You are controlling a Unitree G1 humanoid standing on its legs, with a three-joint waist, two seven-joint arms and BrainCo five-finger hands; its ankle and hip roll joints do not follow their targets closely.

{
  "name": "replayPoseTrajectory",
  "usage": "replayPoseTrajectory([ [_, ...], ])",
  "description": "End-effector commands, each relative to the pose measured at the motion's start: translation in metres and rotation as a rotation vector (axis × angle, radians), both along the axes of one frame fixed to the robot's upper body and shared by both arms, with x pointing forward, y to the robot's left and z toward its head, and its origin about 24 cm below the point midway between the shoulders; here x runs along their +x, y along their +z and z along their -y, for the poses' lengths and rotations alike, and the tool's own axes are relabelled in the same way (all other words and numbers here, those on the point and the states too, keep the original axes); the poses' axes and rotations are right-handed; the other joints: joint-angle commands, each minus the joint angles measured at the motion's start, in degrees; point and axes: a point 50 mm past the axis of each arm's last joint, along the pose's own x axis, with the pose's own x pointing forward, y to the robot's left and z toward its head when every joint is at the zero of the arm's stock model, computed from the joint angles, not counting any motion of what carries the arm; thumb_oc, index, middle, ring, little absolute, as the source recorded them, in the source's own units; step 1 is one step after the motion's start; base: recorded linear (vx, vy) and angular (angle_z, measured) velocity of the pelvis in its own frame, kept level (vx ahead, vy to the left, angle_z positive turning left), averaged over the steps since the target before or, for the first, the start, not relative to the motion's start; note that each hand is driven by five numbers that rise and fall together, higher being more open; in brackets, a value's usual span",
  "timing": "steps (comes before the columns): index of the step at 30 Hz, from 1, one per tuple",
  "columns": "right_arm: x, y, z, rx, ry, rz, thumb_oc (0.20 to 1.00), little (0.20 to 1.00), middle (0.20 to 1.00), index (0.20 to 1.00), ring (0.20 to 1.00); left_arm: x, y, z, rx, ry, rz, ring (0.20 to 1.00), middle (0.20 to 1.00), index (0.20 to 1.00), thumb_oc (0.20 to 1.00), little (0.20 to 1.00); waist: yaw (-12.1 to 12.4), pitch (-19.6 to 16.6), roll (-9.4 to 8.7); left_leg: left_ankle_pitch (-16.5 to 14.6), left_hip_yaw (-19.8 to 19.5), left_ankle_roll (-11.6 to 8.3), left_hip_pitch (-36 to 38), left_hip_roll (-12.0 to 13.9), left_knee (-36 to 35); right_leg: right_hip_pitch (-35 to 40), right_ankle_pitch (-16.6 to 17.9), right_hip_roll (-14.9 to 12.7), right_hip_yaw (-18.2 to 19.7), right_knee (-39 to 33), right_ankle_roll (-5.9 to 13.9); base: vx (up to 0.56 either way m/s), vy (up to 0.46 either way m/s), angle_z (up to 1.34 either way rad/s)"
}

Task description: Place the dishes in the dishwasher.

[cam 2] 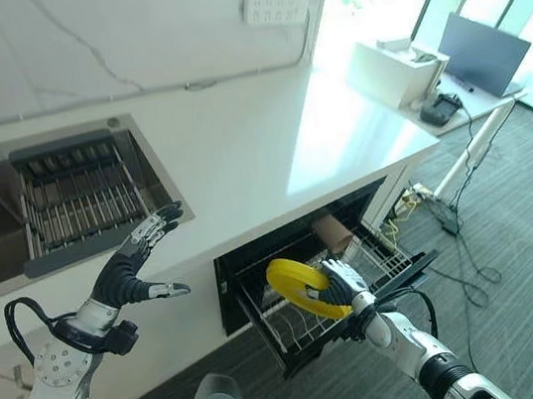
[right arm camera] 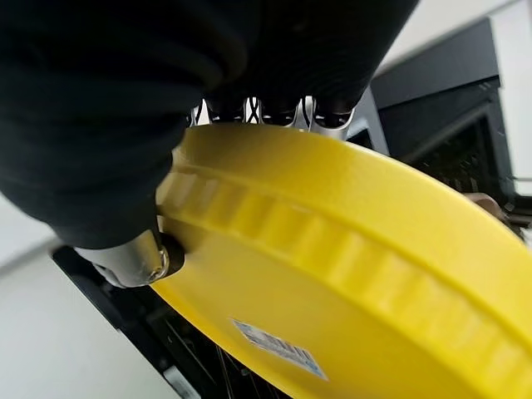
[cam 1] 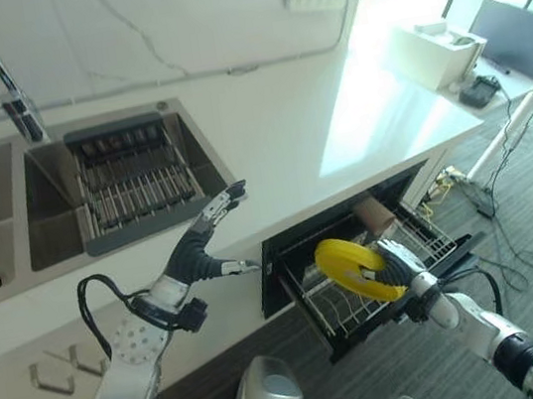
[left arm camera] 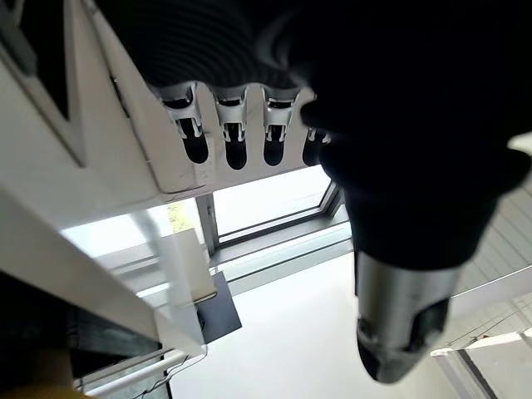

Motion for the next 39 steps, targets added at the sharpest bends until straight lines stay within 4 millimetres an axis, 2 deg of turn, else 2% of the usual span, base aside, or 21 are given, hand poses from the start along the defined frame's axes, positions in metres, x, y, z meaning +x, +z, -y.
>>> replayPoseTrajectory([
  [1, 0.038, 0.045, -0.006, 0.127, -0.063, 0.189, 0.200, 0.200, 0.200, 0.200, 0.200, -0.005, 0.029, 0.010, -0.029, -0.072, 0.153, 1.000, 1.000, 1.000, 1.000, 1.000, 0.72, 0.04, 0.07, 7.32, -2.05, 0.07, -13.65, -2.96, 3.83, 5.01, 4.54, -3.03, -0.37, -3.43, 3.17, -0.09, -0.028, 0.00],
  [5, 0.042, 0.046, -0.003, 0.125, -0.075, 0.189, 0.200, 0.200, 0.200, 0.200, 0.200, -0.004, 0.033, 0.010, -0.029, -0.075, 0.176, 1.000, 1.000, 1.000, 1.000, 1.000, 0.46, 1.10, 0.86, 7.02, -1.93, 0.44, -15.53, -2.89, 5.47, 3.00, 5.29, -3.74, -0.20, -2.94, 3.30, -0.08, -0.043, 0.02],
  [7, 0.050, 0.053, -0.002, 0.138, -0.087, 0.208, 0.200, 0.200, 0.200, 0.200, 0.200, 0.001, 0.039, 0.010, -0.026, -0.070, 0.199, 1.000, 1.000, 1.000, 1.000, 1.000, 0.10, 2.03, 1.24, 6.97, -2.11, 0.63, -17.10, -2.83, 5.93, 1.25, 5.63, -3.79, 0.24, -2.78, 3.24, -0.14, -0.066, 0.01],
  [9, 0.058, 0.063, -0.001, 0.139, -0.086, 0.232, 0.200, 0.200, 0.200, 0.200, 0.200, 0.004, 0.042, 0.010, -0.026, -0.065, 0.216, 1.000, 1.000, 1.000, 1.000, 1.000, -0.20, 2.76, 1.53, 7.29, -2.27, 0.55, -18.02, -2.96, 5.33, 0.00, 5.97, -3.85, 0.35, -3.06, 3.22, -0.19, -0.042, -0.02],
  [10, 0.067, 0.076, 0.000, 0.148, -0.091, 0.263, 0.200, 0.200, 0.200, 0.200, 0.200, 0.007, 0.046, 0.009, -0.028, -0.059, 0.242, 1.000, 1.000, 1.000, 1.000, 1.000, -0.32, 3.40, 1.69, 7.84, -2.43, 0.46, -19.03, -3.17, 4.19, -0.90, 6.42, -3.83, 0.42, -4.31, 3.35, -0.22, -0.041, -0.02],
  [18, 0.090, 0.120, 0.014, 0.129, -0.116, 0.388, 0.200, 0.200, 0.200, 0.200, 0.200, 0.012, 0.061, 0.009, -0.053, -0.046, 0.350, 1.000, 1.000, 1.000, 1.000, 1.000, -0.86, 4.77, 2.10, 9.12, -2.56, 0.57, -23.10, -3.72, 1.69, -4.46, 6.97, -4.35, 0.48, -7.22, 3.31, -0.19, -0.010, -0.01],
  [21, 0.099, 0.143, 0.017, 0.065, -0.109, 0.476, 0.200, 0.200, 0.200, 0.200, 0.200, 0.017, 0.068, 0.012, -0.071, -0.037, 0.387, 1.000, 1.000, 1.000, 1.000, 1.000, -1.36, 5.11, 2.28, 8.96, -2.42, 0.84, -25.20, -4.03, 1.67, -6.99, 6.71, -4.81, 0.74, -7.15, 2.98, -0.16, 0.027, -0.02],
  [23, 0.101, 0.151, 0.018, 0.040, -0.106, 0.511, 0.200, 0.200, 0.200, 0.200, 0.200, 0.018, 0.071, 0.014, -0.074, -0.038, 0.398, 1.000, 1.000, 1.000, 1.000, 1.000, -1.49, 5.35, 2.35, 8.68, -2.47, 1.00, -26.07, -4.17, 2.13, -8.15, 6.59, -4.95, 0.96, -6.75, 2.87, -0.12, 0.013, -0.07],
  [27, 0.111, 0.202, 0.023, -0.100, -0.129, 0.718, 0.200, 0.200, 0.200, 0.200, 0.200, 0.023, 0.081, 0.019, -0.084, -0.035, 0.454, 1.000, 1.000, 1.000, 1.000, 1.000, -2.03, 6.75, 2.41, 7.80, -2.65, 1.85, -29.03, -4.98, 2.67, -14.06, 6.25, -5.31, 1.92, -4.47, 2.31, -0.19, 0.028, -0.03],
  [30, 0.114, 0.217, 0.025, -0.190, -0.136, 0.771, 0.200, 0.200, 0.200, 0.200, 0.200, 0.025, 0.083, 0.021, -0.087, -0.028, 0.473, 1.000, 1.000, 1.000, 1.000, 1.000, -2.27, 6.75, 2.20, 7.64, -2.67, 2.31, -30.18, -5.37, 2.59, -16.85, 6.36, -5.48, 2.33, -3.46, 2.16, -0.12, 0.036, -0.01],
  [31, 0.116, 0.228, 0.026, -0.273, -0.133, 0.807, 0.200, 0.200, 0.200, 0.200, 0.200, 0.027, 0.087, 0.021, -0.087, -0.022, 0.489, 1.000, 1.000, 1.000, 1.000, 1.000, -2.41, 6.75, 1.85, 7.42, -2.62, 2.81, -31.19, -5.66, 2.64, -19.33, 6.53, -5.75, 2.51, -2.36, 2.17, -0.12, 0.020, -0.01],
  [35, 0.120, 0.235, 0.025, -0.450, -0.101, 0.822, 0.200, 0.200, 0.200, 0.200, 0.200, 0.029, 0.092, 0.025, -0.076, -0.030, 0.518, 1.000, 1.000, 1.000, 1.000, 1.000, -2.25, 6.75, 1.49, 7.18, -2.43, 3.63, -33.35, -5.97, 2.92, -23.66, 6.94, -6.48, 2.38, -0.19, 2.22, -0.11, 0.003, 0.02],
  [39, 0.126, 0.237, 0.025, -0.508, -0.098, 0.825, 0.200, 0.200, 0.200, 0.200, 0.200, 0.031, 0.095, 0.028, -0.073, -0.040, 0.535, 1.000, 1.000, 1.000, 1.000, 1.000, -1.90, 6.75, 1.67, 7.20, -2.36, 4.30, -34.47, -6.38, 2.49, -26.45, 6.98, -6.83, 2.41, 1.36, 2.20, -0.06, 0.003, 0.05],
])
